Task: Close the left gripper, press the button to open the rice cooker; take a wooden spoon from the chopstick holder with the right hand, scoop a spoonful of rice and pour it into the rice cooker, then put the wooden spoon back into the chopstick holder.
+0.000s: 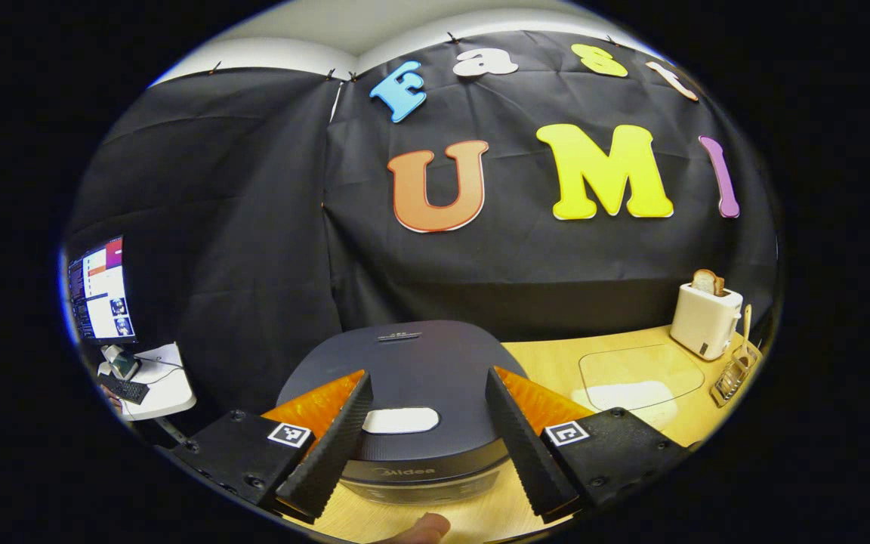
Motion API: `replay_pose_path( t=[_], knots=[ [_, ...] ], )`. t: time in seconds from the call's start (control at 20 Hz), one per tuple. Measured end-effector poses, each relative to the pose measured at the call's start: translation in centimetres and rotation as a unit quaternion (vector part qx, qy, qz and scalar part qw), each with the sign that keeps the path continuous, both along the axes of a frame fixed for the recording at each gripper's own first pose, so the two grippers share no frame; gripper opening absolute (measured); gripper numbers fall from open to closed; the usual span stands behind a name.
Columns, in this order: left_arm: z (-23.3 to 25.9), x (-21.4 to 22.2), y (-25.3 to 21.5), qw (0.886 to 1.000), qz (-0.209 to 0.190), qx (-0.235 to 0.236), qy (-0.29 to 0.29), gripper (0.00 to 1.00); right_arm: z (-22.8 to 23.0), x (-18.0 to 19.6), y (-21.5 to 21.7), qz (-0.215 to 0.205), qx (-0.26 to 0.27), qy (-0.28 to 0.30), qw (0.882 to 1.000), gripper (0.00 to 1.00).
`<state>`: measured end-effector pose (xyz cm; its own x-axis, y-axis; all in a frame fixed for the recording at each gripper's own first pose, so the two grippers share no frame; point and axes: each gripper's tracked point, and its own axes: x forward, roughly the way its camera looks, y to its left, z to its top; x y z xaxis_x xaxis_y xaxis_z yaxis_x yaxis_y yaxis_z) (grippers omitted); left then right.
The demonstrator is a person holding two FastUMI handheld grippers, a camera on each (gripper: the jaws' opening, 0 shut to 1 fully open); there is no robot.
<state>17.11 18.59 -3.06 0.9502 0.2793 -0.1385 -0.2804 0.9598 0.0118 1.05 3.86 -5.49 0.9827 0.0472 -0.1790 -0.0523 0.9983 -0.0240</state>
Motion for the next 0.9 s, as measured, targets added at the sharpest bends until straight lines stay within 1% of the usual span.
replay_pose_path(
  t=[0.1, 0.15, 0.2, 0.3, 0.35, 0.4, 0.45, 0.65, 0.75, 0.8, 0.85, 0.9],
  knots=[
    [1.1, -1.2, -1.2, 1.0, -0.01, 0.002, -0.009, 0.97, 0.3, 0.0, 0.0, -0.002, -0.004, -0.001, 1.0, 0.95],
    [1.3, -1.9, -1.8, 1.0, -0.012, -0.002, -0.01, 0.97, 0.6, 0.2, 0.0, -0.002, -0.008, -0.003, 1.0, 0.97],
    [1.3, -2.6, -2.4, 1.0, -0.015, -0.011, -0.011, 0.96, 1.0, 0.3, -0.1, -0.003, -0.014, -0.008, 1.0, 0.93],
    [1.2, -4.1, -3.9, 0.999, -0.026, -0.029, -0.012, 0.97, 1.8, 0.3, 0.0, -0.004, -0.022, -0.018, 1.0, 0.97],
    [1.1, -4.9, -4.7, 0.999, -0.031, -0.029, -0.01, 0.97, 2.2, 0.2, 0.1, -0.002, -0.023, -0.022, 0.999, 0.97],
    [1.0, -5.8, -5.4, 0.999, -0.036, -0.021, -0.009, 0.97, 2.5, 0.2, 0.3, 0.0, -0.021, -0.025, 0.999, 0.95],
    [0.8, -6.7, -6.0, 0.999, -0.041, -0.013, -0.008, 0.97, 2.7, 0.2, 0.3, 0.001, -0.02, -0.027, 0.999, 0.97],
    [-0.2, -10.4, -9.9, 0.997, -0.078, -0.011, -0.013, 0.97, 3.2, 0.7, -1.0, -0.019, -0.019, -0.038, 0.999, 0.95],
    [-0.4, -12.3, -10.9, 0.996, -0.084, -0.01, -0.024, 0.97, 2.5, 0.7, -1.1, -0.018, -0.01, -0.031, 0.999, 0.95],
    [-0.5, -13.1, -11.2, 0.996, -0.085, -0.011, -0.028, 0.97, 2.4, 0.9, -1.0, -0.014, -0.004, -0.029, 0.999, 0.97],
    [-1.0, -13.9, -11.5, 0.996, -0.083, -0.011, -0.028, 0.97, 2.1, 1.0, -1.2, -0.016, 0.001, -0.027, 0.999, 0.95],
    [-1.3, -14.9, -11.7, 0.996, -0.081, -0.007, -0.03, 0.97, 1.9, 1.2, -1.6, -0.02, 0.002, -0.026, 0.999, 0.95]
  ],
)
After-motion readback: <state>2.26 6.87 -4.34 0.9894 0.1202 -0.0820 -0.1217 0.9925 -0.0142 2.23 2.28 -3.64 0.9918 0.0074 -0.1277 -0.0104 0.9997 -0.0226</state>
